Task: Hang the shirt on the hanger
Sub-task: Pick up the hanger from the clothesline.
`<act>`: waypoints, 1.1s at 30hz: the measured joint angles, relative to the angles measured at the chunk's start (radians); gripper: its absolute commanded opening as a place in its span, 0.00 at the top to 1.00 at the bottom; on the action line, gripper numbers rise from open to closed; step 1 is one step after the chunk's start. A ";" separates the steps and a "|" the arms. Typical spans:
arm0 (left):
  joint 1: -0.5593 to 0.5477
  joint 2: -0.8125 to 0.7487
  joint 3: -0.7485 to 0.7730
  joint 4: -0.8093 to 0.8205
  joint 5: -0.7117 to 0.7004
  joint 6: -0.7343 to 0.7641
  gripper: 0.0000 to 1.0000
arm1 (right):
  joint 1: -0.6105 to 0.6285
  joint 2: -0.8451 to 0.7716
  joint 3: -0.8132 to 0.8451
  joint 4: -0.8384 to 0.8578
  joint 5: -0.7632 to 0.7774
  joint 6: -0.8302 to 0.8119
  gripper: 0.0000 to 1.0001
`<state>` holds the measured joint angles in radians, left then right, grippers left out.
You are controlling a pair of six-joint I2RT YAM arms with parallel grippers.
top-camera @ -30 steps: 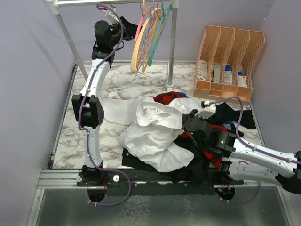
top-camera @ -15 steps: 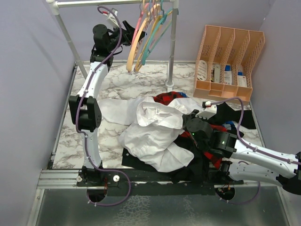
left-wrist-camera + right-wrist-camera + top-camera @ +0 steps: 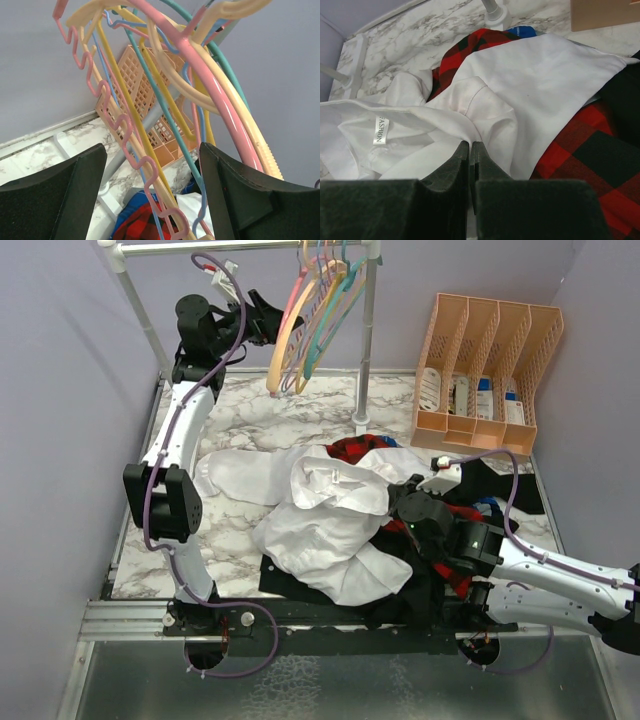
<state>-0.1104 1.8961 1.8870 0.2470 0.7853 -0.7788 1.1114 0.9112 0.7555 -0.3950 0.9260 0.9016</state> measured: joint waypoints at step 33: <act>0.000 -0.207 0.038 -0.507 -0.232 0.481 0.08 | 0.000 -0.033 -0.045 0.080 -0.058 -0.016 0.99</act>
<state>-0.1104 1.6890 1.9247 -0.2600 0.5529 -0.2981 1.1114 0.8780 0.7109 -0.3149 0.8684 0.8852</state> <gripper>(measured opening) 0.916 0.021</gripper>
